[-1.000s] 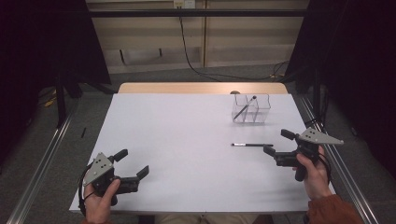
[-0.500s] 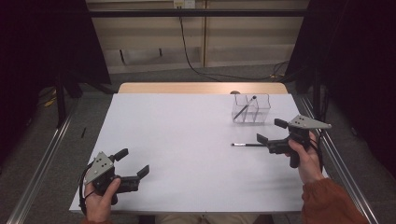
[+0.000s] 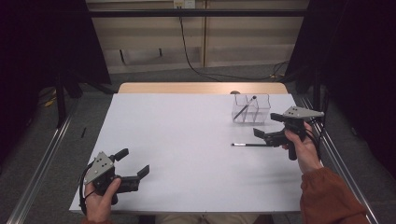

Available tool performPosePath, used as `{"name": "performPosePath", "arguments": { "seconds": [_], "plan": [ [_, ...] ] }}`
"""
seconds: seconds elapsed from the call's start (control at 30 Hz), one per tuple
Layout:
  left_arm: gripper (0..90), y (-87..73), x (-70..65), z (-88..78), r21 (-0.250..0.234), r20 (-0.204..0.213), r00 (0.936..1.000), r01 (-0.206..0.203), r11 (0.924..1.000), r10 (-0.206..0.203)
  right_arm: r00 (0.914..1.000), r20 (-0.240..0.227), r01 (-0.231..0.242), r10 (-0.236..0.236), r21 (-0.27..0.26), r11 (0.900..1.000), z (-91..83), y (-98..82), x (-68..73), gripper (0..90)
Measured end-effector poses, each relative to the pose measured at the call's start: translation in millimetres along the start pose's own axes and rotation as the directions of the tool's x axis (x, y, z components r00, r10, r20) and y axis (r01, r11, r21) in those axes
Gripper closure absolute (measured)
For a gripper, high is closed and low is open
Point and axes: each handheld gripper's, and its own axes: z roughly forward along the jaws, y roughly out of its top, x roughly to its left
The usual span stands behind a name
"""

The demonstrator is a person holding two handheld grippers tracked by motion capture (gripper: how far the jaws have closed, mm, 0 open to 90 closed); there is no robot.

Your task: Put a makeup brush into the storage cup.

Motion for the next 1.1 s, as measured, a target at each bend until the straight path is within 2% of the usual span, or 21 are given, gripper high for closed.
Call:
{"name": "performPosePath", "arguments": {
  "seconds": [0.23,0.4,0.53,0.67,0.8,1.0,1.1],
  "plan": [
    [2.9,0.2,0.0,0.3,0.001,-0.002,1.0,0.0,1.0,0.0,0.9994,-0.023,0.027,-0.026,0.065,0.998,1.3,2.1,-3.9,1.4],
    [3.0,0.1,0.6,0.2,0.003,-0.002,1.0,0.0,1.0,0.0,0.9972,-0.055,0.057,-0.05,0.14,0.989,4.8,3.8,-7.3,2.2],
    [3.0,0.3,0.2,0.3,0.002,0.0,1.0,-0.002,1.0,0.002,0.9952,-0.075,0.075,-0.063,0.173,0.982,6.4,5.1,-9.1,2.5],
    [3.0,0.3,0.2,0.3,0.003,-0.001,1.0,-0.002,1.0,0.002,0.9918,-0.104,0.097,-0.075,0.229,0.969,8.6,3.9,-9.3,2.6],
    [2.9,0.4,0.2,0.4,0.003,0.0,1.0,-0.001,1.0,0.001,0.9888,-0.131,0.108,-0.072,0.29,0.951,10.8,2.2,-11.4,2.6],
    [2.9,0.3,0.5,0.9,0.006,0.0,1.0,-0.005,1.0,0.005,0.9873,-0.14,0.12,-0.075,0.35,0.929,12.0,-0.3,-16.7,3.9],
    [2.9,0.3,0.7,1.0,0.005,-0.001,1.0,-0.002,1.0,0.002,0.986,-0.144,0.133,-0.083,0.384,0.914,13.0,0.5,-19.1,3.9]
  ]
}}
